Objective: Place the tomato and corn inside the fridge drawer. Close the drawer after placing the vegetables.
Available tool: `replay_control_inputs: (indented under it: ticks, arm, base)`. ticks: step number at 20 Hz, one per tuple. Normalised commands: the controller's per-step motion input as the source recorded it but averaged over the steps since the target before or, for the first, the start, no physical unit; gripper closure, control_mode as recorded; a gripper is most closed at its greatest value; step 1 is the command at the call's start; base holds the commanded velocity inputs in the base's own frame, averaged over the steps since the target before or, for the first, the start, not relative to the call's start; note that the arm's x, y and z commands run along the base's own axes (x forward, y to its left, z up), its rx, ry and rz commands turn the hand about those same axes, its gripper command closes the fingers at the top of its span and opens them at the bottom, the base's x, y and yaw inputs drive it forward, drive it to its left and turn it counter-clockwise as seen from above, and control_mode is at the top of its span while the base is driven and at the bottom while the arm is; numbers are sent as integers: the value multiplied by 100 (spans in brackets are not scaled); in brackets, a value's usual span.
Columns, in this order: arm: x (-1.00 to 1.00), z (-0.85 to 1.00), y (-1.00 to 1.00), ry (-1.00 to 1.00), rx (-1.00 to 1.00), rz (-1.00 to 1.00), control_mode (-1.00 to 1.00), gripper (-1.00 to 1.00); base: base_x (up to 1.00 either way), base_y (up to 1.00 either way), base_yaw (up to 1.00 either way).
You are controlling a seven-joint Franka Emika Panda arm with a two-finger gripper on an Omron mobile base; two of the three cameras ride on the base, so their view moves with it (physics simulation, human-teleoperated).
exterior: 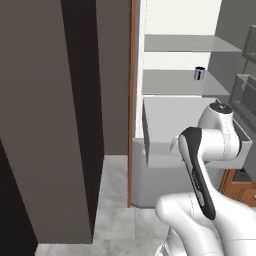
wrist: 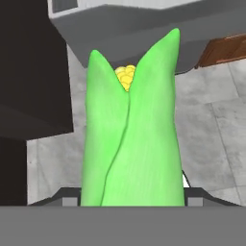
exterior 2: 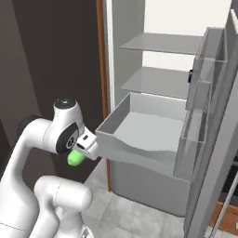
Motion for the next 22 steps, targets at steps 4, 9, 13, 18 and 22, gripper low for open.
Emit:
replay_control_inputs:
  ticks: [4, 9, 13, 18, 22]
  arm:
    - [0, 0, 0, 0, 0, 0, 100, 100]
    - [0, 0, 0, 0, 0, 0, 100, 100]
    - [0, 0, 0, 0, 0, 0, 100, 100]
    - [0, 0, 0, 0, 0, 0, 100, 100]
    - [0, 0, 0, 0, 0, 0, 100, 100]
  base:
    - [58, 42, -31]
    - [47, 27, -29]
    - [51, 4, -27]
    - [54, 2, -25]
    - [54, 9, -23]
